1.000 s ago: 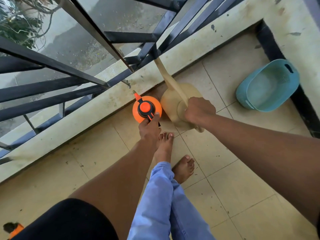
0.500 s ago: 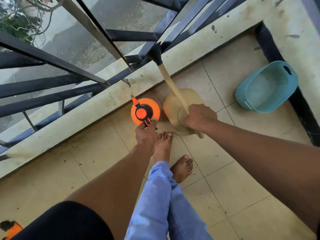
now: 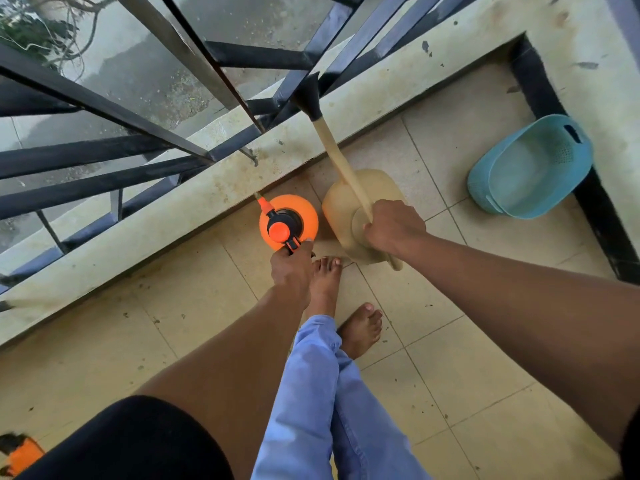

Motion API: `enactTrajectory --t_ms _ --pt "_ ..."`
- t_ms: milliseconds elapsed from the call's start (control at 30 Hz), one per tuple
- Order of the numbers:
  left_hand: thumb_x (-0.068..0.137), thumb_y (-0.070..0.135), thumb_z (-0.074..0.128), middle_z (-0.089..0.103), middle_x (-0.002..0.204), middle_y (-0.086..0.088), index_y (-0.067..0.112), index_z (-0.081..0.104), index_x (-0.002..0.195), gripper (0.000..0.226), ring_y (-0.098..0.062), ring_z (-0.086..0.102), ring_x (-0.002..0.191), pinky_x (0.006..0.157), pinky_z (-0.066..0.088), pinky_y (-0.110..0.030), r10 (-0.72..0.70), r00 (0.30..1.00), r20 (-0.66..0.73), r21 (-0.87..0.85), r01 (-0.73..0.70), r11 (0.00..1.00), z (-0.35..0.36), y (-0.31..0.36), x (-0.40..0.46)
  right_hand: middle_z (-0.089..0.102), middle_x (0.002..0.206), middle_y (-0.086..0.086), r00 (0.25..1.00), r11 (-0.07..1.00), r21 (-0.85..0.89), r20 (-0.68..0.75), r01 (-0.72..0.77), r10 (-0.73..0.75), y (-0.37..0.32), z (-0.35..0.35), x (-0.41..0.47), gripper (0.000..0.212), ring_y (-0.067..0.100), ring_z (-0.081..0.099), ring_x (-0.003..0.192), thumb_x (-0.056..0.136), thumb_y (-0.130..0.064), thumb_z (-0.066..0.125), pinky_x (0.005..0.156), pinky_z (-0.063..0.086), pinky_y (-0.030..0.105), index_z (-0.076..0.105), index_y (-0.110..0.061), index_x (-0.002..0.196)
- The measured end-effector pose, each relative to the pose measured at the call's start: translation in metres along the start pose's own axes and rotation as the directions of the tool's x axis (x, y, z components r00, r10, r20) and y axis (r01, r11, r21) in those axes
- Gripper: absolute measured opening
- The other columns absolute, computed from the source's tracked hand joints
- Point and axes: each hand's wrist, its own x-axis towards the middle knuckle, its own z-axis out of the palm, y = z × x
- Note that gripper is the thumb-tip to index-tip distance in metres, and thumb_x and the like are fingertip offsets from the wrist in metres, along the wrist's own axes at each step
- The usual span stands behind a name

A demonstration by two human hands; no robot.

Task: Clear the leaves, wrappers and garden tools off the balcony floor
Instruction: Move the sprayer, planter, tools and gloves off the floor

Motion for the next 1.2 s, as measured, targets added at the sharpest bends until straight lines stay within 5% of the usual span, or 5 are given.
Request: enactTrajectory --t_ms 167,567,967,1133,1200 --pt "0.087 0.022 0.072 0.073 0.093 -0.006 0.018 0.068 0.086 0.006 -0.028 0.072 0.094 0.096 0.058 -0.042 0.010 1.000 -0.007 -0.020 -0.010 1.000 0.001 -0.006 0.000 0.066 0.102 0.009 0.998 0.995 0.095 -0.052 0.024 -0.019 -0.010 -0.002 0.005 0.031 0.029 0.063 0.088 0.097 -0.036 0.065 0.061 0.043 0.033 0.063 -0.010 0.114" --pt "0.088 0.026 0.071 0.074 0.097 -0.009 0.016 0.068 0.087 0.010 -0.030 0.072 0.097 0.097 0.058 -0.045 -0.007 1.000 -0.006 -0.021 0.007 1.000 -0.001 0.000 -0.007 0.047 0.074 -0.002 0.999 1.000 -0.008 -0.038 -0.001 0.001 -0.012 -0.003 0.001 0.024 0.025 0.057 0.077 0.098 -0.033 0.059 0.049 0.032 0.028 0.064 -0.014 0.112" --pt "0.087 0.023 0.073 0.070 0.085 -0.008 0.014 0.066 0.085 0.012 -0.033 0.074 0.095 0.095 0.059 -0.047 -0.037 0.999 0.019 0.023 0.037 0.999 -0.002 -0.006 -0.019 0.057 0.097 0.006 0.998 0.998 0.033 -0.005 0.055 -0.055 -0.001 -0.013 -0.018 0.016 0.027 0.058 0.083 0.098 -0.025 0.058 0.060 0.041 0.033 0.050 -0.013 0.106" --pt "0.092 0.019 0.069 0.069 0.099 -0.011 0.010 0.064 0.100 0.013 -0.031 0.069 0.092 0.095 0.059 -0.046 -0.035 0.998 0.054 -0.016 0.036 0.999 0.001 -0.007 -0.028 0.056 0.097 0.006 0.999 0.998 0.044 -0.006 0.046 -0.046 0.002 -0.012 -0.025 0.022 0.026 0.058 0.083 0.097 -0.025 0.058 0.064 0.043 0.036 0.049 -0.013 0.113" --pt "0.093 0.015 0.069 0.067 0.101 -0.012 0.006 0.062 0.110 0.021 -0.026 0.066 0.082 0.083 0.064 -0.038 -0.053 0.996 0.075 -0.044 0.056 0.997 0.000 -0.008 -0.031 0.055 0.094 0.005 0.998 0.998 0.005 -0.020 0.059 -0.059 0.003 -0.012 -0.030 0.026 0.025 0.056 0.080 0.098 -0.026 0.057 0.062 0.040 0.035 0.047 -0.013 0.118"
